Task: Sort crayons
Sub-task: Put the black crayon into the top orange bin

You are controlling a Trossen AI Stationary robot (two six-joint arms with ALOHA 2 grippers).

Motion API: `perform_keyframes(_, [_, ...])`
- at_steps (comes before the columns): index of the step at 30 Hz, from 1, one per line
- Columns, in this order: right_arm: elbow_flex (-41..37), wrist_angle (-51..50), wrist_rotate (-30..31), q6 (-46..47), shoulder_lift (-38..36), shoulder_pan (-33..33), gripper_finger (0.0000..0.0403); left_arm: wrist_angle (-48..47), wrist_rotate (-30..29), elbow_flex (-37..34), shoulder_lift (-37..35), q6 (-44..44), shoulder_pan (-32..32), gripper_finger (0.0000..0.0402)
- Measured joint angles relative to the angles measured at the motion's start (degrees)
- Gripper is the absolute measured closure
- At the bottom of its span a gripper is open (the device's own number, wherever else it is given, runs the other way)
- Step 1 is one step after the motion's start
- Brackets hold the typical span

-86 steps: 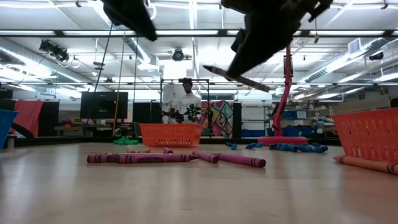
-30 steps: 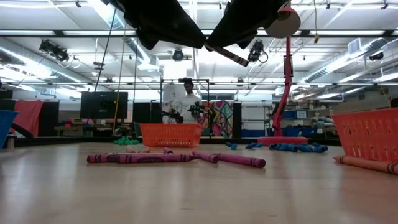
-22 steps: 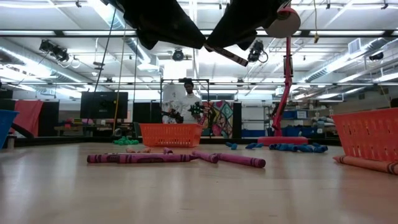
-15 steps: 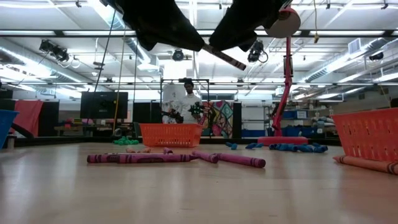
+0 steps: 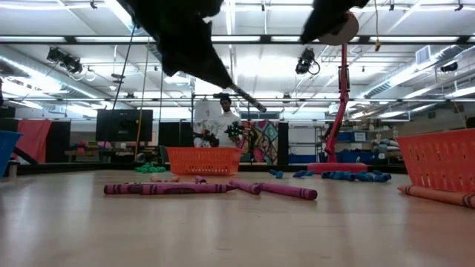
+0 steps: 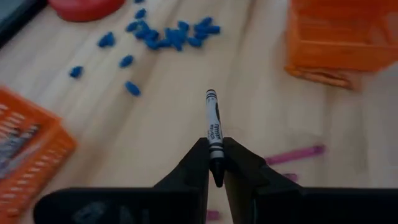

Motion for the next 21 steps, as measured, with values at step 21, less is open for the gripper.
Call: perform_keyframes(21, [-0.02, -9.52, 10.65, -4.87, -4.92, 5.03, 0.0258, -13.44, 15.44, 0.09, -7.18, 31.3, 35.57, 0.0363])
